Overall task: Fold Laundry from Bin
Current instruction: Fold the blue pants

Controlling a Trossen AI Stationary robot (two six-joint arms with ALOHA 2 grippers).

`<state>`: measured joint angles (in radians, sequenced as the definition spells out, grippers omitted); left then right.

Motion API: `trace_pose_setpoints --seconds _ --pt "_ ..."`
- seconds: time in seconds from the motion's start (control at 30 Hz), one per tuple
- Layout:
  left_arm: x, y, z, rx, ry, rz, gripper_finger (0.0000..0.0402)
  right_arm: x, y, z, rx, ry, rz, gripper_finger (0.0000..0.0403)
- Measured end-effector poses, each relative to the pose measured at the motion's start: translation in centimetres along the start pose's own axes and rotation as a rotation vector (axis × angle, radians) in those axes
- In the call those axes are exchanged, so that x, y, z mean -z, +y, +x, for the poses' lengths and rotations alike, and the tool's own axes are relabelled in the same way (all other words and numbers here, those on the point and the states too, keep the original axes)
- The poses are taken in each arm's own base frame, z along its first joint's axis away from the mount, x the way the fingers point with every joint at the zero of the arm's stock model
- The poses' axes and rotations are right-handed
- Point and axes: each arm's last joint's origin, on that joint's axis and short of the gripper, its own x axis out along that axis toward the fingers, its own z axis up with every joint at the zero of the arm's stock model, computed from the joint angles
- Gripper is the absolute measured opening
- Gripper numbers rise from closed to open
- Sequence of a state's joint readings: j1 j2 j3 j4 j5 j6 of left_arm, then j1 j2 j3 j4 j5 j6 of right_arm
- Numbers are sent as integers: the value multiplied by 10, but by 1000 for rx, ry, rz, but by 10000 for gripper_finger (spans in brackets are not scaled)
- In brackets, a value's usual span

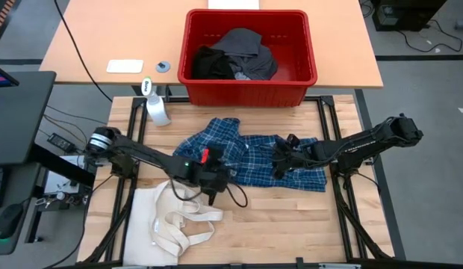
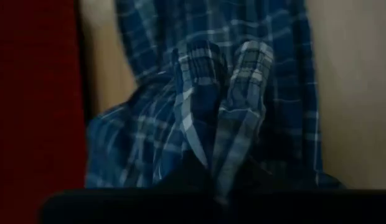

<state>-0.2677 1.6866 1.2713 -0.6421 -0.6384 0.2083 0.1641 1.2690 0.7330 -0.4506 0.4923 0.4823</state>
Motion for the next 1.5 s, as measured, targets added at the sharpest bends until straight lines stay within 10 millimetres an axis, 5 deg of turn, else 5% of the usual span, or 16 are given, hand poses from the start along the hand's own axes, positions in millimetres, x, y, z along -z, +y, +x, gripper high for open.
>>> trace_pose_setpoints --seconds 0.33,0.63,0.87,1.0,1.2,1.5 --pt "11 54 -51 -57 -150 -218 10 -27 30 -11 -10 -377 -376 204" --pt "14 61 -61 -64 -176 -244 9 -43 36 36 43 -473 -497 243" --pt "14 62 -60 -66 -172 -260 9 -40 52 62 171 -554 -348 304" --pt "15 65 -57 -71 -166 -283 9 -25 73 66 316 -590 -283 304" --pt "16 69 -55 -80 -160 -304 9 -6 101 74 284 -662 -262 283" --pt "15 70 -55 -82 -172 -312 9 -5 94 105 264 -772 -147 280"
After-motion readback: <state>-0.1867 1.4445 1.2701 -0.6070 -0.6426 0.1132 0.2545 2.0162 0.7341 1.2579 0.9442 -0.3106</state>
